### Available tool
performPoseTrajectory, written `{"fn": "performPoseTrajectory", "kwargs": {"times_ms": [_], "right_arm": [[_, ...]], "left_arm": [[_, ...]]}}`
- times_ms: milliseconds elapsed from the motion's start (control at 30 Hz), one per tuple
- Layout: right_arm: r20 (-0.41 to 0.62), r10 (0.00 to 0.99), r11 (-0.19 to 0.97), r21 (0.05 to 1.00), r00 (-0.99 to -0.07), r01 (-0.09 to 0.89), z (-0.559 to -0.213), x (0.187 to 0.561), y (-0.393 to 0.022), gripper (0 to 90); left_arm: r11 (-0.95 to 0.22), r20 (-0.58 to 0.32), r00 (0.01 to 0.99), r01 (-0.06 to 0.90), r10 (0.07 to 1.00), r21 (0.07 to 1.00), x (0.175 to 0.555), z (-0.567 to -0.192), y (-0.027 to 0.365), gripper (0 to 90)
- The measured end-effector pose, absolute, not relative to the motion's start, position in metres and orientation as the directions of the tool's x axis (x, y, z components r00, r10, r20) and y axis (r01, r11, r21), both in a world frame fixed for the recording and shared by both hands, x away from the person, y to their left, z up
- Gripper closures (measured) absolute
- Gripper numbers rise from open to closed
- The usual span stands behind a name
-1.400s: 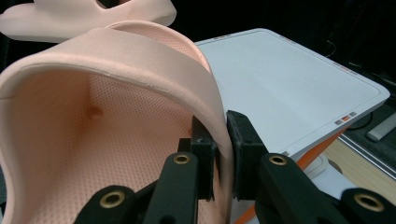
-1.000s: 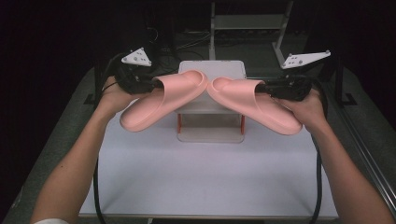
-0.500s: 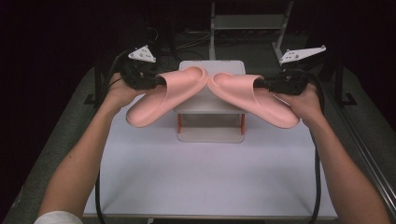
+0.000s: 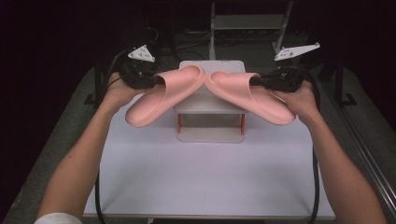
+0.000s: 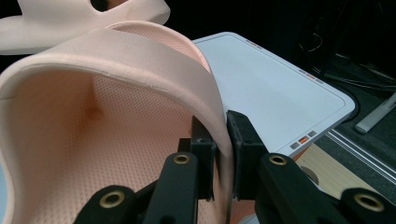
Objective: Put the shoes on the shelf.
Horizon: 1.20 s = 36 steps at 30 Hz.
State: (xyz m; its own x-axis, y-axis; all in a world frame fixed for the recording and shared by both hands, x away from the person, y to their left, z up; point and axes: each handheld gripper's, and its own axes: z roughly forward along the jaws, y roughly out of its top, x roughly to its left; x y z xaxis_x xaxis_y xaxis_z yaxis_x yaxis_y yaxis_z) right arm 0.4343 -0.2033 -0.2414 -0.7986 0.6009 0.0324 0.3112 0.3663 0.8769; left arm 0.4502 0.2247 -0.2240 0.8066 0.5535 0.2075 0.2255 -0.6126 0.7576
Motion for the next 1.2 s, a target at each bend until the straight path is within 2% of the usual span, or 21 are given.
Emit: {"fn": "performPoseTrajectory", "kwargs": {"times_ms": [767, 967, 1200], "right_arm": [[0.069, 0.697, 0.316, 0.864, -0.713, 0.393, -0.259, 0.472, -0.2, 81.0], [0.079, 0.733, 0.289, 0.863, -0.676, 0.414, -0.262, 0.477, -0.199, 80.7], [0.084, 0.769, 0.264, 0.861, -0.633, 0.435, -0.264, 0.48, -0.198, 80.4]], "left_arm": [[-0.576, 0.146, 0.755, 0.343, 0.639, 0.742, 0.498, -0.243, 0.21, 80.1], [-0.579, 0.149, 0.745, 0.359, 0.65, 0.732, 0.503, -0.242, 0.203, 78.0], [-0.539, 0.108, 0.727, 0.393, 0.678, 0.745, 0.51, -0.243, 0.196, 75.7]]}}
